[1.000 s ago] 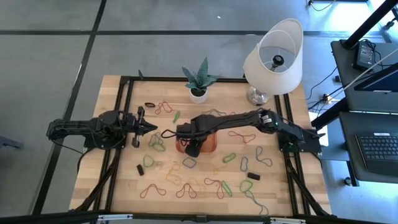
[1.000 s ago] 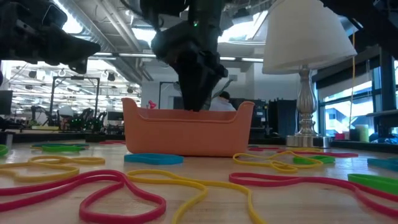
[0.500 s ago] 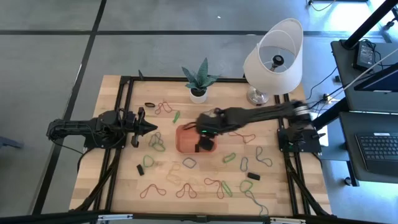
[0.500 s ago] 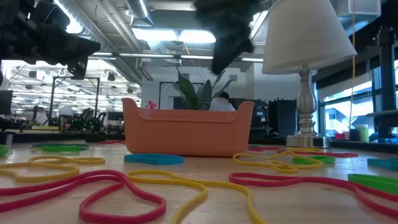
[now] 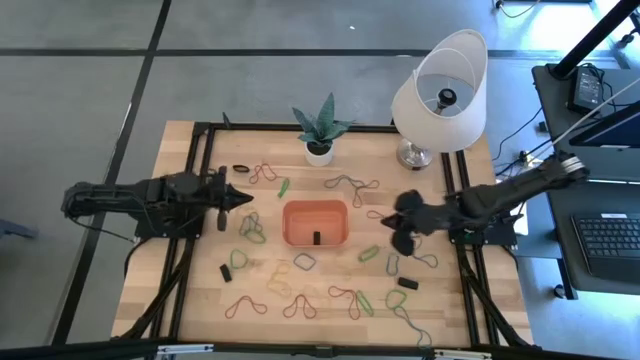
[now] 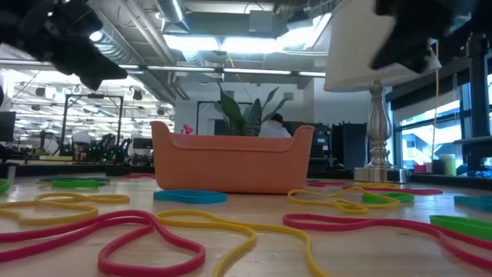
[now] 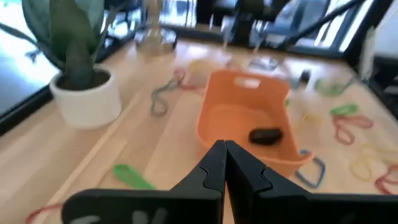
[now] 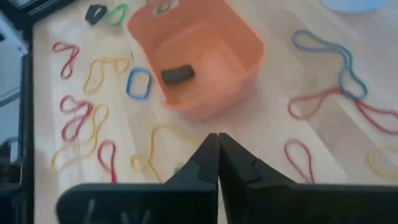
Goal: Pick and place rubber bands into bin
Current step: Put the yellow rubber band into the orange bin
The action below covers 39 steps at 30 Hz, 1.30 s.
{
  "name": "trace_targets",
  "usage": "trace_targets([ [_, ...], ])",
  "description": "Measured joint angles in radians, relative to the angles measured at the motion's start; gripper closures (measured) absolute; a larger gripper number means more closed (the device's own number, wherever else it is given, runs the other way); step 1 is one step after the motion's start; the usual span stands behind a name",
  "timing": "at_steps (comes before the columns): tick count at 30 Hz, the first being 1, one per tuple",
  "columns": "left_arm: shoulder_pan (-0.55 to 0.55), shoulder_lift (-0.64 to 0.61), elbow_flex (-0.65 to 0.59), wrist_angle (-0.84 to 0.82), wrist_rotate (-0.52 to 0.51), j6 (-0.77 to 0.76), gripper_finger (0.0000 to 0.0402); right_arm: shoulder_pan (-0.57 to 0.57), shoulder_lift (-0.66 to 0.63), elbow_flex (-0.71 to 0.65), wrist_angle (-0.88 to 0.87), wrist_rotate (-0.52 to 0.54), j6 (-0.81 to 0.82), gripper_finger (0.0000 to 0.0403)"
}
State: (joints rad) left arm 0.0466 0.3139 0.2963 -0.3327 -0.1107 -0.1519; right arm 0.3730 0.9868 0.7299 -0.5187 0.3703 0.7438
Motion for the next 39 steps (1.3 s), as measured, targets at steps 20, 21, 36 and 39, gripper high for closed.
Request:
trace_targets([
  [20,0.003,0.723,0.427,-0.444,-0.099,-0.293,0.0398,0.036,-0.265,-0.264,0.027,-0.031,-0.124,0.0391],
  [21,0.003,0.739,0.427,-0.464,-0.099,-0.315,0.0397,0.036,-0.265,-0.264,0.032,-0.032,-0.150,0.0393],
  [36,0.004,0.907,0.427,-0.672,-0.136,-0.658,0.0271,0.036,-0.265,-0.264,0.060,-0.034,-0.142,0.0387],
  [39,0.004,0.936,0.427,-0.667,-0.171,-0.747,0.0253,0.036,-0.265,-0.264,0.075,-0.034,-0.144,0.0387],
])
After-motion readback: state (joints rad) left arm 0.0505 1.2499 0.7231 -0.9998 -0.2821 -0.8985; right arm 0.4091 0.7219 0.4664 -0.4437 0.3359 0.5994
